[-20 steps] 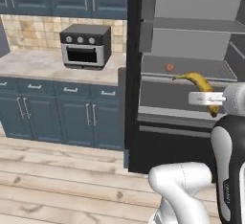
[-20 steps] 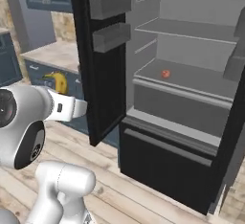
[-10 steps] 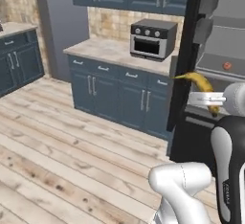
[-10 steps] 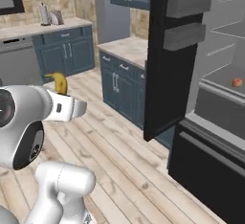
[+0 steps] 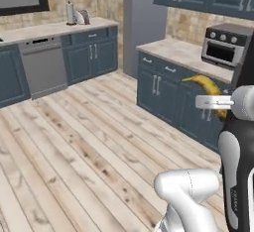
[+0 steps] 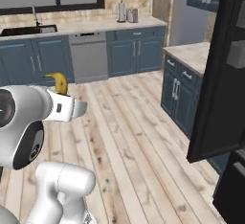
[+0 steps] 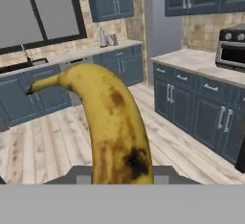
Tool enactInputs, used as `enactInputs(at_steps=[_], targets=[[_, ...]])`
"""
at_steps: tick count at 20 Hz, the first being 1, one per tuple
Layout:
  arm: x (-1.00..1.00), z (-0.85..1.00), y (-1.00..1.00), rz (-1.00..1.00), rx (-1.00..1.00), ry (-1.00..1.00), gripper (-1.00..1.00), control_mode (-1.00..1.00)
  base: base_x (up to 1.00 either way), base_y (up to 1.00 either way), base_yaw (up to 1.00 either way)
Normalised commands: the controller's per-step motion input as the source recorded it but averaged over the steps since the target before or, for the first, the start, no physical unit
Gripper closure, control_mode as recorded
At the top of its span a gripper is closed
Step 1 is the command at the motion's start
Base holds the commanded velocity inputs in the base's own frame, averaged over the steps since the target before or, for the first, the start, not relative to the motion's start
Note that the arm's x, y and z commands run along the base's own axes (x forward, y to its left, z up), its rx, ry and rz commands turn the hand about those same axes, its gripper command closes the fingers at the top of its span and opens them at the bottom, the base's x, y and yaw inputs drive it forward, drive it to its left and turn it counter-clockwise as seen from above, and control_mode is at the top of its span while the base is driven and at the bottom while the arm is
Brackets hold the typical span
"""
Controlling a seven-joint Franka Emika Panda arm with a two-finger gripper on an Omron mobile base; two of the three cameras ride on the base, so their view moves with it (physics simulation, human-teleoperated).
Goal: Retrieve the banana and peach from the fridge and place them into the bowl on the dining table.
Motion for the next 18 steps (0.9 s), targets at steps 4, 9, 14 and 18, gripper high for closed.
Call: enactInputs(at_steps=[4, 9, 14, 18], targets=[[0.00, 0.00, 0.00, 0.00, 0.00, 0.00, 1.00, 1.00, -0.53, 0.00, 0.57], [0.00, 0.00, 0.00, 0.00, 0.00, 0.00, 1.00, 1.00, -0.42, -0.01, 0.52], [0.00, 0.00, 0.00, 0.00, 0.00, 0.00, 1.00, 1.00, 0.11, -0.03, 0.42], [0.00, 0.00, 0.00, 0.00, 0.00, 0.00, 1.00, 1.00, 0.16, -0.09, 0.40]])
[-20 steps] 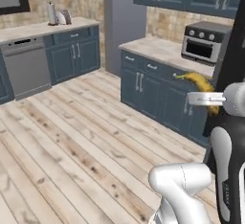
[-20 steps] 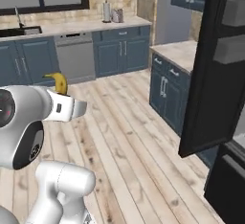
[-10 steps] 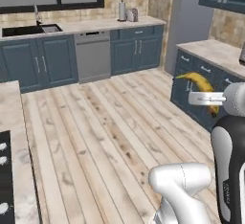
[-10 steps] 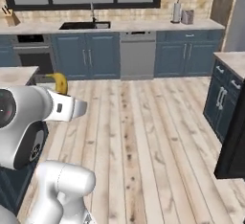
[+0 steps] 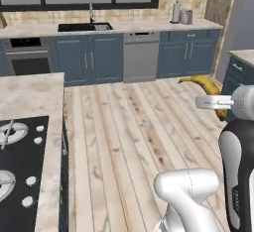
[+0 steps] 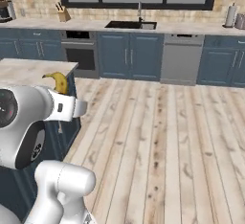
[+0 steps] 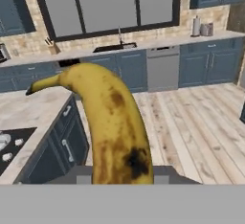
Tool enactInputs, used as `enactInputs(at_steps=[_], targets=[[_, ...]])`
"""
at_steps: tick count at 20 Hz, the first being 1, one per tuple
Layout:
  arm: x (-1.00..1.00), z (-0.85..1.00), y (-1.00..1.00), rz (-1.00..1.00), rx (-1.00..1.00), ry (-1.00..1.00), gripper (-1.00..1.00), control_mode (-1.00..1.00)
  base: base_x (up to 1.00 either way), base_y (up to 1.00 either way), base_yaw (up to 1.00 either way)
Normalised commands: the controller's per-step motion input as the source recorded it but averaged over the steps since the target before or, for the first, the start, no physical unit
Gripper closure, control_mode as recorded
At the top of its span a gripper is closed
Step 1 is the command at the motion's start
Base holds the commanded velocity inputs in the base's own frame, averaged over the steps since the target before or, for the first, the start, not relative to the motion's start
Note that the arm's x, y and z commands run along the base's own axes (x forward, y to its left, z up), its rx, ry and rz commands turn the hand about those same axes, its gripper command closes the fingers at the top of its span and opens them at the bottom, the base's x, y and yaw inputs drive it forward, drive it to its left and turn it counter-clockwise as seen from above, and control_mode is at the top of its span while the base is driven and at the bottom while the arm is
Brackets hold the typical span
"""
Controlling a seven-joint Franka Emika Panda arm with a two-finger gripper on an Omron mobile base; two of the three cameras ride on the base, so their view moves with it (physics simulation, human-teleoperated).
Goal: Retrieve the banana and peach from the fridge and place them into the bowl on the dining table.
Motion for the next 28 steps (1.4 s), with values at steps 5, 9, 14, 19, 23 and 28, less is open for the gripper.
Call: enactInputs(at_steps=[5, 9, 14, 19, 23, 28], targets=[[0.00, 0.00, 0.00, 0.00, 0.00, 0.00, 1.00, 1.00, -0.39, -0.09, 0.38], [0.00, 0.00, 0.00, 0.00, 0.00, 0.00, 1.00, 1.00, -0.73, -0.03, 0.35], [0.00, 0.00, 0.00, 0.00, 0.00, 0.00, 1.00, 1.00, -0.74, 0.00, 0.32], [0.00, 0.00, 0.00, 0.00, 0.00, 0.00, 1.00, 1.00, -0.78, 0.00, 0.29], [0.00, 0.00, 0.00, 0.00, 0.00, 0.00, 1.00, 1.00, -0.77, 0.00, 0.29], [0.00, 0.00, 0.00, 0.00, 0.00, 0.00, 1.00, 1.00, -0.75, 0.00, 0.29]])
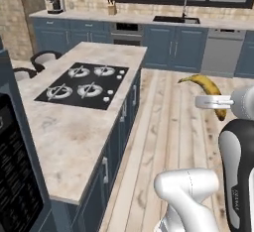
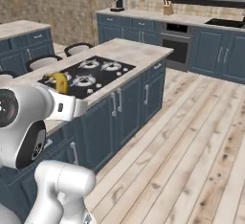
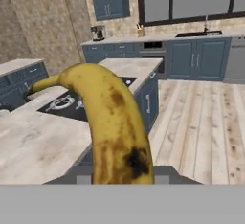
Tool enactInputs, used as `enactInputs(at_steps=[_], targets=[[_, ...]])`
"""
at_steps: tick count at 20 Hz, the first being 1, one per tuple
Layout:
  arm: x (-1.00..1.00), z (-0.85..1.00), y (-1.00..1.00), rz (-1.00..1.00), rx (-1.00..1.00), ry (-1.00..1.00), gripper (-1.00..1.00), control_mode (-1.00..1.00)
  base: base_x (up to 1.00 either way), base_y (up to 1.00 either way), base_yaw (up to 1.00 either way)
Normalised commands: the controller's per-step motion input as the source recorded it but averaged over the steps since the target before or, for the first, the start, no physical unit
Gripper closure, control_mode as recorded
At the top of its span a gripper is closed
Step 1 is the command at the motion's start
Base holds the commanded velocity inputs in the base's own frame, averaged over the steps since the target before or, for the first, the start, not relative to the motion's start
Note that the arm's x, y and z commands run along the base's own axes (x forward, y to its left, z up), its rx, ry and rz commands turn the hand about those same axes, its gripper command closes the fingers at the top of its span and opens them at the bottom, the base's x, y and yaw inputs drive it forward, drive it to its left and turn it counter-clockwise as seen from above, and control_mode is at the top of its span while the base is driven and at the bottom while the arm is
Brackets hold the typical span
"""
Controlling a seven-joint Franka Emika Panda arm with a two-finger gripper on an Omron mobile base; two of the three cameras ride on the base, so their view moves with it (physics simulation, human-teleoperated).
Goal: Retrieve the banana and peach from the fridge and place them into the bowl on the dining table.
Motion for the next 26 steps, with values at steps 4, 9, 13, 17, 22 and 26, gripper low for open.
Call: enactInputs(at_steps=[4, 9, 13, 17, 22, 26], targets=[[0.00, 0.00, 0.00, 0.00, 0.00, 0.00, 1.00, 1.00, -0.72, 0.00, 0.28], [0.00, 0.00, 0.00, 0.00, 0.00, 0.00, 1.00, 1.00, -0.34, 0.26, 0.22], [0.00, 0.00, 0.00, 0.00, 0.00, 0.00, 1.00, 1.00, -0.02, -0.21, 0.12], [0.00, 0.00, 0.00, 0.00, 0.00, 0.00, 1.00, 1.00, 0.83, -0.96, -0.05], [0.00, 0.00, 0.00, 0.00, 0.00, 0.00, 1.00, 1.00, 1.00, -1.00, -0.14], [0.00, 0.00, 0.00, 0.00, 0.00, 0.00, 1.00, 1.00, 1.00, -1.00, -0.27]])
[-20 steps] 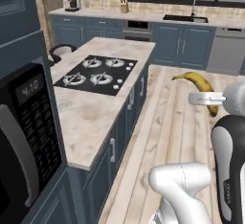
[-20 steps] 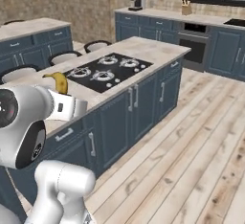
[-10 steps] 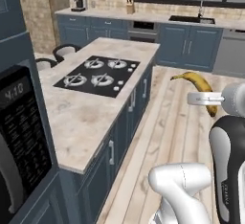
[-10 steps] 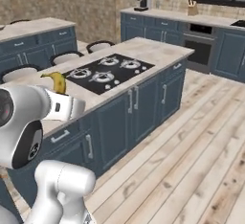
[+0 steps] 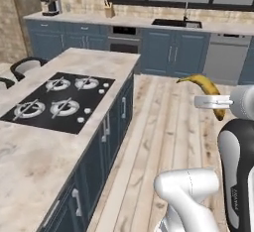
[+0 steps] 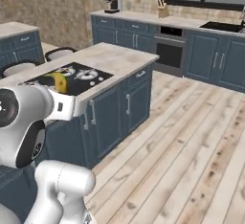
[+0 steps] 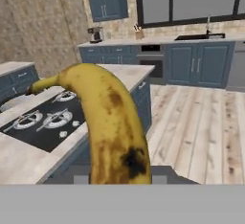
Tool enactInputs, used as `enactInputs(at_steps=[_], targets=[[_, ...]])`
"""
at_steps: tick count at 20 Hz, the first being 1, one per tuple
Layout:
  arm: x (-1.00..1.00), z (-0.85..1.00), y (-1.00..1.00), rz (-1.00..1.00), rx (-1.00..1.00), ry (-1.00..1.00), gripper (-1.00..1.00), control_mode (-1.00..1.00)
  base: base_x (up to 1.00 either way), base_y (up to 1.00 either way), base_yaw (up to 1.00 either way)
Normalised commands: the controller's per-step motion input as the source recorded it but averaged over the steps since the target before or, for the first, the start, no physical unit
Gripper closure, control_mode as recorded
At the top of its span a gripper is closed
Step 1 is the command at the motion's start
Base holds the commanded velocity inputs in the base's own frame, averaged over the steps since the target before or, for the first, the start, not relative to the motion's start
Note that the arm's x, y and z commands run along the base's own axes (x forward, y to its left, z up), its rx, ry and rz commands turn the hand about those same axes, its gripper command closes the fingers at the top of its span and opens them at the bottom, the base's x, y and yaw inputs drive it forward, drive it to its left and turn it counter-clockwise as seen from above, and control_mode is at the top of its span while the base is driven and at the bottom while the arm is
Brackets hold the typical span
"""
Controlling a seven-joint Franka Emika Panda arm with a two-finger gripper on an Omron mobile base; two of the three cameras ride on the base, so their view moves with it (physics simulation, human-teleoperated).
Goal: Retrieve the banana and peach from the fridge and place them into the bowl on the dining table.
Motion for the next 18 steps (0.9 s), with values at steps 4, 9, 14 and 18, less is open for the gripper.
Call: enactInputs(at_steps=[4, 9, 14, 18], targets=[[0.00, 0.00, 0.00, 0.00, 0.00, 0.00, 1.00, 1.00, 1.00, -0.87, -0.42], [0.00, 0.00, 0.00, 0.00, 0.00, 0.00, 1.00, 1.00, 1.00, -0.82, -0.44], [0.00, 0.00, 0.00, 0.00, 0.00, 0.00, 1.00, 1.00, 1.00, -0.69, -0.24], [0.00, 0.00, 0.00, 0.00, 0.00, 0.00, 1.00, 1.00, 1.00, -0.40, -0.04]])
